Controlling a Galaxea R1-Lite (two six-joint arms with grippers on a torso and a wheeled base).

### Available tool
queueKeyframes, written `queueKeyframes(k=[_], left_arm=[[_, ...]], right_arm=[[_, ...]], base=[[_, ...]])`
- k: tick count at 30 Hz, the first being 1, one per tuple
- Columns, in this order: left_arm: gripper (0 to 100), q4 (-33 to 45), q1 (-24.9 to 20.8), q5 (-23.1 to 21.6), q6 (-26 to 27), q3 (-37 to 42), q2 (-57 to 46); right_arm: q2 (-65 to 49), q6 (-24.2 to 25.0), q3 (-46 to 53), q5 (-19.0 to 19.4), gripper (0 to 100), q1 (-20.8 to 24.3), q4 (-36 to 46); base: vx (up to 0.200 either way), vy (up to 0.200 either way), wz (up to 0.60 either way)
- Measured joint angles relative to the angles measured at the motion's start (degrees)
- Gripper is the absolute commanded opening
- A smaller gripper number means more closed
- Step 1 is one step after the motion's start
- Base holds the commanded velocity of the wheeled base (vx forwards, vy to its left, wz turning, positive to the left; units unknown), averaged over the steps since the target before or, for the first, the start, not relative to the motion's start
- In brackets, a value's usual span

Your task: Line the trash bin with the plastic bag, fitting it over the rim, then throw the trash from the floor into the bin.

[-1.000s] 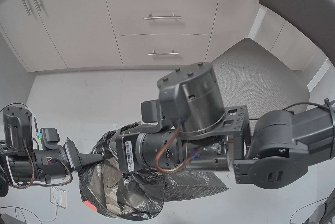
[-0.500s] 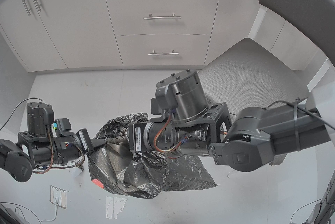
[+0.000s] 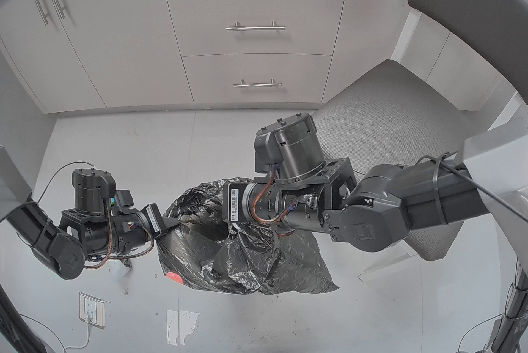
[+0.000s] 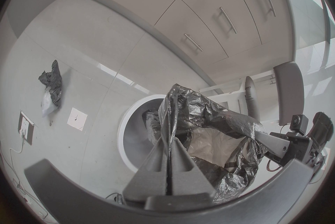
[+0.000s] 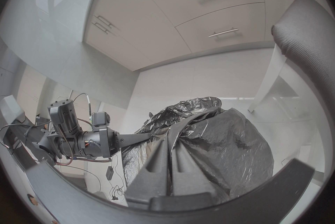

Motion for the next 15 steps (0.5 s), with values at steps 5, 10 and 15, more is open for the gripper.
queueKeyframes(k=[5,10,15], left_arm=[[0,-4.82,0.06,0.05,0.15,-1.15,5.78],[0,-7.29,1.11,0.00,2.00,-1.82,10.63],[0,-7.61,2.73,0.02,7.09,-3.17,14.10]], right_arm=[[0.91,0.05,0.38,-0.83,0,-1.10,-0.05],[2.13,0.07,1.16,-1.18,0,-1.78,-0.11],[3.29,-0.06,1.71,-1.56,0,-2.28,-1.62]], base=[[0.000,0.000,0.00],[0.000,0.000,0.00],[0.000,0.000,0.00]])
